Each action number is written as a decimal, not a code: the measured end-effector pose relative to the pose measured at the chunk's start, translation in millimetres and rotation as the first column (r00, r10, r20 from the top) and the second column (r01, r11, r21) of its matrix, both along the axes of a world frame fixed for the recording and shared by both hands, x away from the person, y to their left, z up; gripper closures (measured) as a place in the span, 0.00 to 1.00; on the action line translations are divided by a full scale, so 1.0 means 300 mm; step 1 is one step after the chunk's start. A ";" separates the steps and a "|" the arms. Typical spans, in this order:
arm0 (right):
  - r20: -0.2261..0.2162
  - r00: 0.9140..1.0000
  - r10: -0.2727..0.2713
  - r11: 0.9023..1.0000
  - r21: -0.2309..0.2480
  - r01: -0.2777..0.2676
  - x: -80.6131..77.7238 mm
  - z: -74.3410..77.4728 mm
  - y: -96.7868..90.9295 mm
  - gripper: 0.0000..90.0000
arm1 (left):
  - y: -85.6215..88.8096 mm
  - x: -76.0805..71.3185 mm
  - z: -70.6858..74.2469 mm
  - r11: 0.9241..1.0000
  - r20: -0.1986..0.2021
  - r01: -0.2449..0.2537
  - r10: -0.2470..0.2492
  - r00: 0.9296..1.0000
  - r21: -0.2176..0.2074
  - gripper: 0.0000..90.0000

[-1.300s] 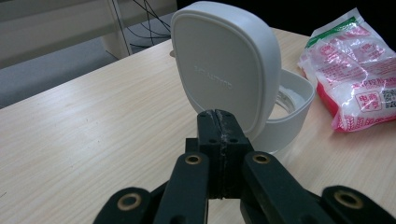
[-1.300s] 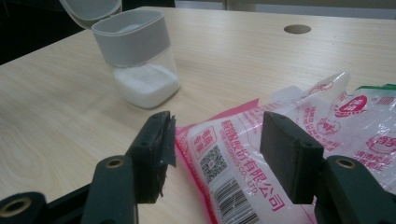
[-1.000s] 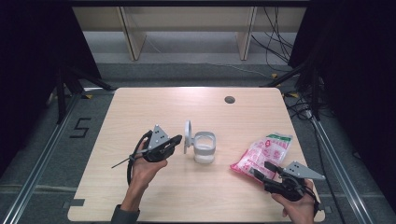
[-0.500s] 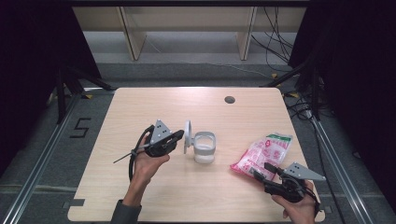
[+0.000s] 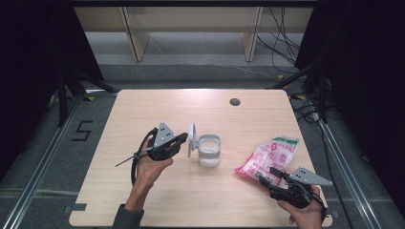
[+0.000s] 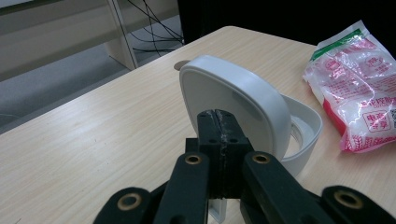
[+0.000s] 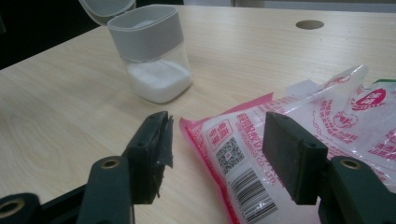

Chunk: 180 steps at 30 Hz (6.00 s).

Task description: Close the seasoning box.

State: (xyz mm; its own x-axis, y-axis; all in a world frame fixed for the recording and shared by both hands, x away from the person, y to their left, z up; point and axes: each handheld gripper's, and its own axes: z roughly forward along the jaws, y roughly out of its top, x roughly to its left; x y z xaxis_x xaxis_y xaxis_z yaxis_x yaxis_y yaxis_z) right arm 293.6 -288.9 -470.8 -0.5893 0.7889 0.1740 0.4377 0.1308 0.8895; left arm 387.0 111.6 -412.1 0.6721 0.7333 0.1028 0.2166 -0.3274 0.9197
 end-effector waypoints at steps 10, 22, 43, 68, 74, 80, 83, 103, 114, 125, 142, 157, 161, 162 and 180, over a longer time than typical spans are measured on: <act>-0.029 1.000 -0.006 1.000 0.008 0.006 -0.006 0.000 0.010 0.47 | 0.003 -0.003 -0.002 1.000 -0.001 -0.002 0.002 1.000 0.010 0.99; 0.010 1.000 0.001 1.000 -0.010 -0.001 -0.004 -0.002 0.010 0.47 | 0.010 -0.012 -0.002 1.000 0.005 -0.001 0.001 1.000 0.010 0.99; 0.032 0.999 0.012 1.000 -0.019 -0.012 -0.013 -0.003 0.006 0.47 | -0.005 -0.020 0.009 1.000 0.010 0.007 -0.007 1.000 0.012 0.99; 0.060 0.998 0.019 1.000 -0.026 -0.017 -0.015 -0.004 0.009 0.47 | -0.018 -0.024 0.021 1.000 0.009 0.019 -0.020 1.000 0.021 0.99; 0.052 0.999 0.012 1.000 -0.022 -0.011 -0.017 -0.004 0.010 0.47 | -0.028 -0.024 0.024 0.999 0.008 0.026 -0.026 1.000 0.022 0.99; 0.051 0.999 0.012 1.000 -0.022 -0.011 -0.017 -0.005 0.010 0.47 | -0.037 -0.024 0.026 0.999 0.010 0.031 -0.031 0.999 0.026 0.99; -0.001 1.000 0.004 1.000 0.020 -0.004 -0.027 -0.002 0.017 0.47 | -0.049 -0.023 0.027 0.999 0.010 0.041 -0.041 0.999 0.032 0.98; 0.066 0.997 0.027 0.999 -0.025 -0.025 -0.013 -0.007 0.009 0.47 | -0.104 -0.039 0.033 0.995 0.008 0.097 -0.097 0.995 0.031 0.95; 0.029 0.999 0.030 0.999 -0.045 -0.029 -0.018 -0.003 0.006 0.47 | -0.073 -0.077 0.012 0.995 -0.013 0.097 -0.097 0.995 -0.024 0.61; 0.032 0.999 0.038 0.999 -0.032 -0.037 -0.016 -0.007 0.007 0.46 | -0.069 -0.128 -0.033 0.997 -0.033 0.056 -0.057 0.998 -0.047 0.34; 0.034 0.999 0.023 0.999 -0.028 -0.022 -0.013 -0.013 0.012 0.46 | -0.038 -0.181 -0.080 0.996 -0.055 0.051 -0.055 0.997 -0.079 0.31; 0.036 0.999 0.033 0.999 -0.028 -0.032 -0.016 -0.010 0.012 0.45 | -0.018 -0.219 -0.121 0.997 -0.080 0.043 -0.049 0.996 -0.071 0.29; 0.033 0.999 0.031 0.999 -0.031 -0.030 -0.020 -0.008 0.015 0.45 | -0.020 -0.218 -0.122 0.996 -0.073 0.046 -0.052 0.996 -0.078 0.29; 0.033 0.999 0.031 0.999 -0.032 -0.030 -0.019 -0.008 0.015 0.45 | -0.022 -0.222 -0.123 0.996 -0.081 0.043 -0.049 0.996 -0.081 0.29; 0.013 0.999 0.031 0.999 -0.027 -0.031 -0.022 -0.010 0.020 0.45 | -0.029 -0.250 -0.174 0.998 -0.107 0.047 -0.052 0.993 -0.047 0.28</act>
